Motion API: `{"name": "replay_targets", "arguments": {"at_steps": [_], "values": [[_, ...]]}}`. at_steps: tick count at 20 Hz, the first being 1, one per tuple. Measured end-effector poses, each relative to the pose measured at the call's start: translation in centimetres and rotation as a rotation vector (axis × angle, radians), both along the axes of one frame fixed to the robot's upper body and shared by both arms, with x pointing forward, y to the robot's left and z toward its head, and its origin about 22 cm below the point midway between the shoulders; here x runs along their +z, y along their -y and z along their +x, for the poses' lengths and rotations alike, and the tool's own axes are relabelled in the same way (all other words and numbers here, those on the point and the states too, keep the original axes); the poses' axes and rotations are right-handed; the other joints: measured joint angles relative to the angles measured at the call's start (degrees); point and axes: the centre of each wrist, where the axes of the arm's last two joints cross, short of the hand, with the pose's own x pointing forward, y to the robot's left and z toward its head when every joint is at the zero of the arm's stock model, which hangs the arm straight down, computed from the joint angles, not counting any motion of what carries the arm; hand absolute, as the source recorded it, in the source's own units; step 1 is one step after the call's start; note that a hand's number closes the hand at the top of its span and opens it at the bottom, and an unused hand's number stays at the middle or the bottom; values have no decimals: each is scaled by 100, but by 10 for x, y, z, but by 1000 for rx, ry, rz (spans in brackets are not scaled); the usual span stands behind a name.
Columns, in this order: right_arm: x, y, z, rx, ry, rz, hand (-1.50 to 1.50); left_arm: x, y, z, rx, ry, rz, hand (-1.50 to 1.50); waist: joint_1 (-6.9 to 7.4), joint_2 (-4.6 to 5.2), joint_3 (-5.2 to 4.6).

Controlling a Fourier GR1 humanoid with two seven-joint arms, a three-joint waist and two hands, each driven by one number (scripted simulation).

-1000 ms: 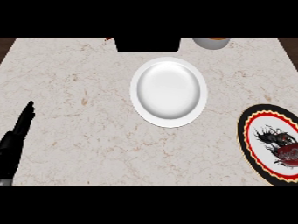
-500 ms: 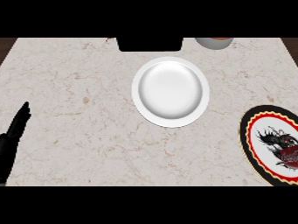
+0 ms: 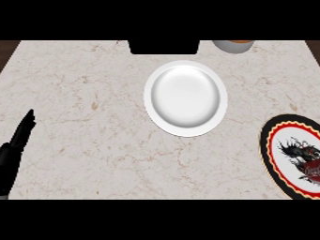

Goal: Pick the can from the plate and place it in the plate

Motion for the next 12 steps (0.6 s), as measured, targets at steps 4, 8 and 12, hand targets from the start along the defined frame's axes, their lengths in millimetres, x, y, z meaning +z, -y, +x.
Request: {"name": "replay_targets", "arguments": {"at_steps": [4, 8, 12], "values": [[-6, -4, 19, 59, -105, -47, -150, 4, 2, 3, -7, 4, -5, 0, 13, 0, 2], [-12, 0, 31, 116, -200, -99, -150, -4, 10, 2, -1, 9, -8, 0, 8, 0, 2], [-24, -1, 49, 177, -283, -177, -150, -3, 6, 5, -7, 4, -10, 0, 34, 4, 5]]}}
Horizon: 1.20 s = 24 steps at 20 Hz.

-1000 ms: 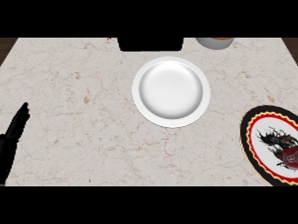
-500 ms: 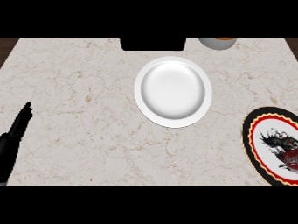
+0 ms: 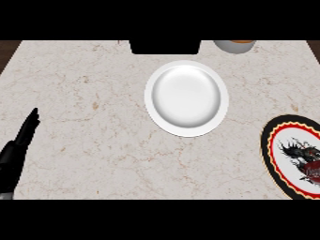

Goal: Pick the can from the plate and place it in the plate

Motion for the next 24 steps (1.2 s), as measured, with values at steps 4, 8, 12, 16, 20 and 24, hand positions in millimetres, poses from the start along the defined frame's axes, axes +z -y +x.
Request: {"name": "replay_targets", "arguments": {"at_steps": [4, 8, 12, 16, 20, 24], "values": [[-19, 1, 6, 54, -45, -33, -150, 1, -2, -3, 4, 0, 6, 0, -23, -7, 0], [-34, 8, 12, 90, -70, -42, -150, -3, 3, -1, 3, 2, 2, 0, -39, -9, -1], [-44, 3, 25, 128, -91, -41, -150, -1, 0, -1, 2, -1, 6, 0, -41, -10, -1], [-55, -7, 29, 170, -114, -39, -150, -4, -4, -1, 7, 0, 8, 0, -55, -13, -4], [-66, -3, 33, 183, -145, -54, -150, 0, -6, -1, 10, -2, 8, 0, -51, -13, -3], [-79, -10, 39, 177, -155, -54, -150, -3, -7, -3, 7, 5, 12, 0, -53, -13, -3]]}}
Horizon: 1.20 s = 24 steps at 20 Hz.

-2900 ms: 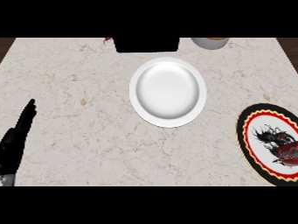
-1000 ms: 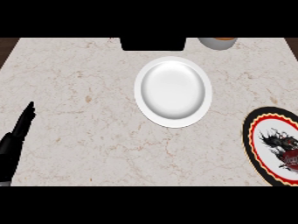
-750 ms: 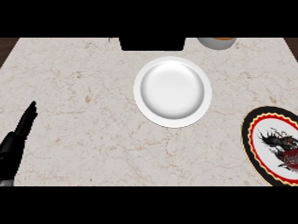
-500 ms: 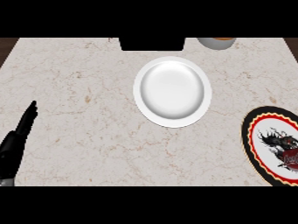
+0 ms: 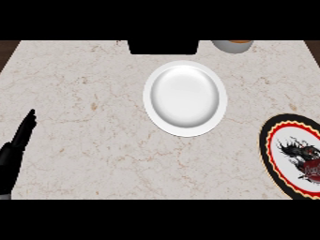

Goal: Pick the can from the plate and place it in the plate

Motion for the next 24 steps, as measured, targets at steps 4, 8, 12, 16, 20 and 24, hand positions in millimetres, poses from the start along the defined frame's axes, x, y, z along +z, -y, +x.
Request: {"name": "replay_targets", "arguments": {"at_steps": [4, 8, 12, 16, 20, 24], "values": [[-8, -6, 2, 3, -5, 4, -150, 0, -1, -1, -3, 1, -7, 0, -6, -1, 0], [-17, -9, -1, 13, 8, 23, 150, 1, 1, 3, 1, -2, -7, 0, -11, -2, 0], [-24, -11, 0, 17, 41, 53, 150, -1, 1, 1, -1, -7, -14, 0, -8, -2, -1], [-32, -15, 5, 16, 74, 53, 150, 4, 2, 5, 1, -4, -10, 0, -5, -5, -6], [-36, -20, 8, -49, 97, -70, 150, 6, 4, 0, -1, -5, -9, 0, 0, -16, -25], [-26, -30, 19, -203, 99, -344, 150, 8, 2, 1, 0, -2, -1, 0, 7, -19, -42]]}}
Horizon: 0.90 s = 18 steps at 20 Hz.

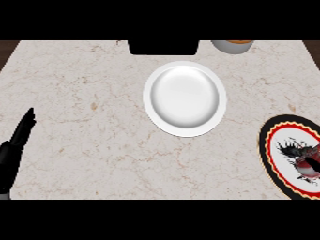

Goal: Pick the can from the plate and place it in the plate

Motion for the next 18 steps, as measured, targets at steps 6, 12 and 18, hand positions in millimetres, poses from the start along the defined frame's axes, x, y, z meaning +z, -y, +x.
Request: {"name": "replay_targets", "arguments": {"at_steps": [6, 12, 18], "values": [[7, -32, 9, -203, 117, -285, 150, -7, -4, -3, 11, -12, 1, 0, -49, -7, 8], [42, -68, 9, -282, 341, -422, 150, -5, -5, -6, 14, -11, -3, 0, -89, -15, 27], [88, -108, -2, -209, 619, -424, 150, -5, -3, -5, 13, -8, -10, 0, -103, -20, 33]]}}
